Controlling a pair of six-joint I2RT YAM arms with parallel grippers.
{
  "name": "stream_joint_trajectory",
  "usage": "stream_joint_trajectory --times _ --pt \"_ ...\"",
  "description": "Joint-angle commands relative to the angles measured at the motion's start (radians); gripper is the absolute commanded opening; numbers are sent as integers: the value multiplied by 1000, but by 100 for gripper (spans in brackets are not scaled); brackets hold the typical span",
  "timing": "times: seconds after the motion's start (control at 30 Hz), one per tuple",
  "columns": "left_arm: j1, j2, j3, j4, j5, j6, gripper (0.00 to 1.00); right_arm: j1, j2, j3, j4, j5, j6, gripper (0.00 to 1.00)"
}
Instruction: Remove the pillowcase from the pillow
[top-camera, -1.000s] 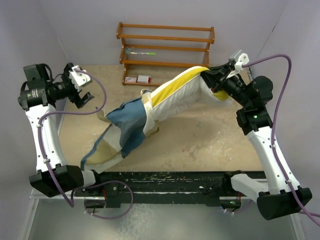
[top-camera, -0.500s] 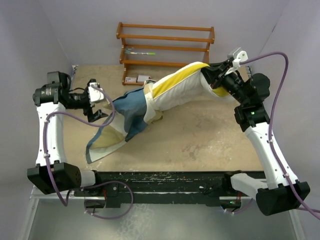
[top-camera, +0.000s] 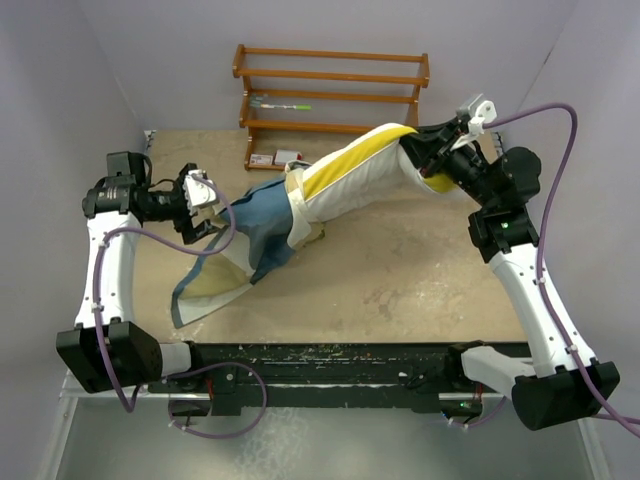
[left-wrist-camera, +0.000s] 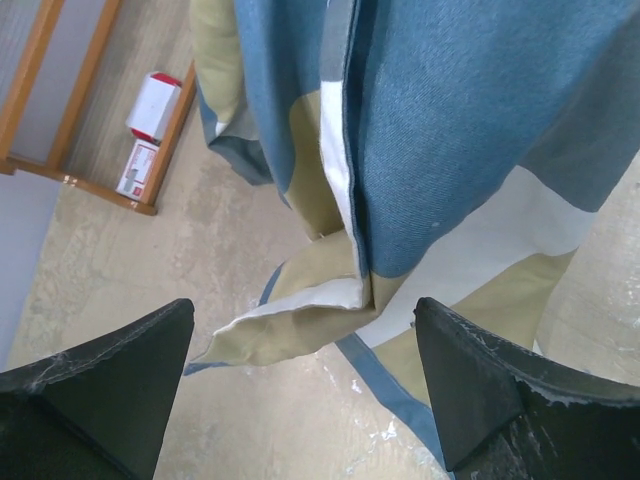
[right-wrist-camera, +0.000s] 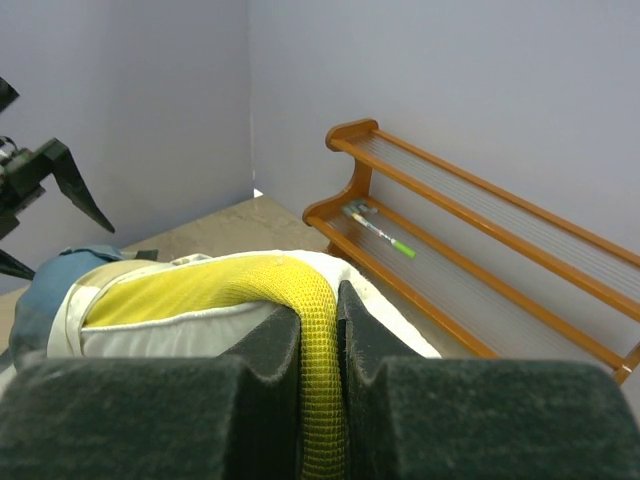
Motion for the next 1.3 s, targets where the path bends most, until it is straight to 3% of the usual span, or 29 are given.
stream_joint_trajectory --times 0.0,0.13,0.33,0.43,0.57,0.67,0.77,1.07,1.27 --pt "-2 21 -27 -39 23 30 93 0 -42 66 235 -1 71 0" --pt "-1 24 -63 -71 6 74 87 0 -44 56 249 1 90 0" --pt "-11 23 -57 -25 87 -13 71 0 -42 31 309 8 140 0" --pt "-17 31 -53 -25 78 -37 48 0 -46 27 295 24 135 0" --pt "-7 42 -49 82 -59 -170 0 0 -54 48 205 78 116 0" --pt "74 48 -40 216 -151 -267 0 -1 -55 98 51 241 63 0" --pt "177 60 -2 306 -211 -318 0 -2 -89 76 34 338 31 0" --pt "275 61 -44 550 -536 -359 0 -48 -148 32 -33 667 -8 0" --pt "295 69 -75 625 -606 -380 0 -156 -193 4 -12 663 65 0"
